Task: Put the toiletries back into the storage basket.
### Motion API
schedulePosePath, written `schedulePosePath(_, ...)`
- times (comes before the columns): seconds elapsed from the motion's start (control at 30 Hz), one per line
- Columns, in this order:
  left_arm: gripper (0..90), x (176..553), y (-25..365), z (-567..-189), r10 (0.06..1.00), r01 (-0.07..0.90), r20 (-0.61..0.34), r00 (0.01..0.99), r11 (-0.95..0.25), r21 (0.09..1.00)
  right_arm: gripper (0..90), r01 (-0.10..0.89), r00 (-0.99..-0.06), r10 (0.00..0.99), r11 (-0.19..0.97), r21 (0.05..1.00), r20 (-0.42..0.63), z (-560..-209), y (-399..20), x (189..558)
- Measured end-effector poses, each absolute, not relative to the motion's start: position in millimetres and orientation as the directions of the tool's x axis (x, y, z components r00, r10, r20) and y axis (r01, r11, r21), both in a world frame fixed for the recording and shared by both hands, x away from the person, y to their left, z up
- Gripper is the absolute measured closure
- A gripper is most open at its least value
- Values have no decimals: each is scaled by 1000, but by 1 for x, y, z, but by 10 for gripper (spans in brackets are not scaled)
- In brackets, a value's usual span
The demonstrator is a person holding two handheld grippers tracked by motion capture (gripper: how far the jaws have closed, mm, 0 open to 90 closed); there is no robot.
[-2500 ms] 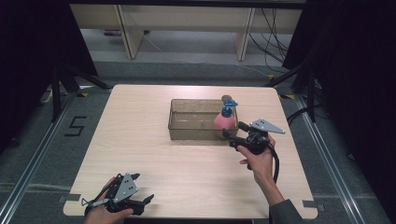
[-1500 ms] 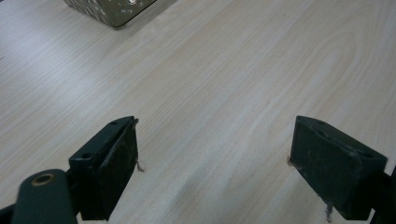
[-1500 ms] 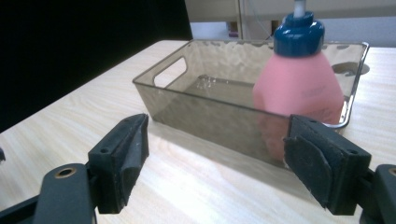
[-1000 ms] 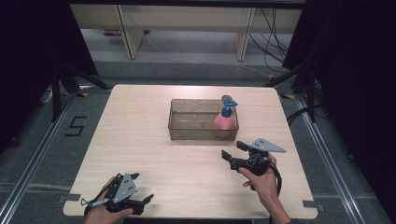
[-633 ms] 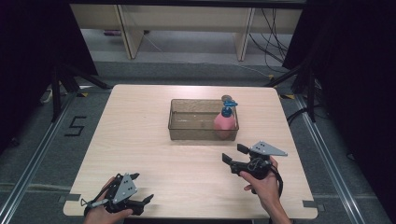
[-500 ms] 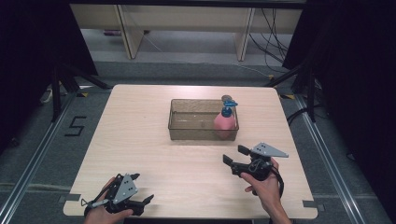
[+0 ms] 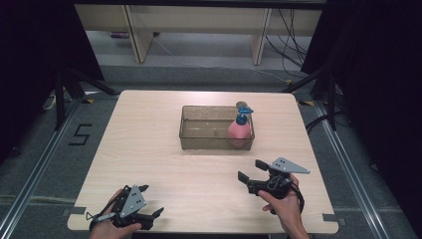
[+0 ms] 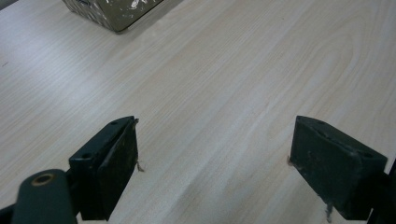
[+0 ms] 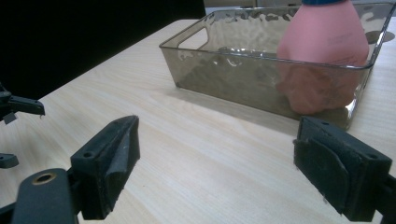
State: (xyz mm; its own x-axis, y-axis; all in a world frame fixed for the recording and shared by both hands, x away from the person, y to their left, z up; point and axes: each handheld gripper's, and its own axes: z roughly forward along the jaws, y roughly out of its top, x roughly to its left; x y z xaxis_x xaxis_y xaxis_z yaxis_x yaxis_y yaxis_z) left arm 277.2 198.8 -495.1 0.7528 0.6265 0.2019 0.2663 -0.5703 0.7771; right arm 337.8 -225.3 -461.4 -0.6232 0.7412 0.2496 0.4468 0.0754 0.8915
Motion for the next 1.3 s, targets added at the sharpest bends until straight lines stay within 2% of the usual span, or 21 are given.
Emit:
schedulePosePath(0.17,148,277,199,-495,627,267,202,753,-570,777,155,429,-635,739,94,898,226,-462,-226,333)
schedulePosePath(0.33,149,277,199,-495,627,268,201,753,-570,777,155,465,-628,732,81,882,264,-463,-225,327)
schedulePosePath(0.4,148,277,199,-495,625,269,197,755,-571,776,155,453,-637,736,117,884,229,-463,-228,328)
schedulePosePath(0.47,148,277,198,-496,634,267,210,744,-570,777,155,428,-636,741,106,898,215,-465,-228,328)
schedulePosePath(0.5,148,277,198,-496,631,265,205,748,-568,779,156,470,-619,741,84,879,261,-465,-227,325)
schedulePosePath(0.53,148,277,198,-496,630,267,202,750,-568,779,156,444,-635,738,107,889,228,-466,-229,325)
schedulePosePath(0.67,148,277,198,-496,631,267,202,749,-567,779,156,451,-633,740,114,885,228,-468,-229,324)
schedulePosePath(0.7,148,277,198,-496,632,268,202,748,-565,780,156,476,-624,736,93,874,262,-468,-228,321)
schedulePosePath(0.77,148,277,199,-496,629,266,203,750,-568,779,156,457,-636,739,128,880,222,-469,-230,321)
schedulePosePath(0.83,148,277,199,-496,630,266,204,749,-568,779,156,480,-633,728,105,871,261,-469,-228,318)
schedulePosePath(0.87,149,277,199,-496,630,266,204,749,-568,779,156,455,-646,727,125,882,231,-470,-229,319)
schedulePosePath(1.17,148,277,199,-496,634,266,211,744,-571,777,156,463,-651,723,137,876,231,-472,-229,310)
schedulePosePath(1.23,148,277,199,-495,625,270,201,755,-575,772,156,479,-650,713,116,870,263,-473,-227,307)
schedulePosePath(1.3,149,277,199,-495,625,270,202,754,-576,772,156,457,-657,719,140,879,227,-474,-229,307)
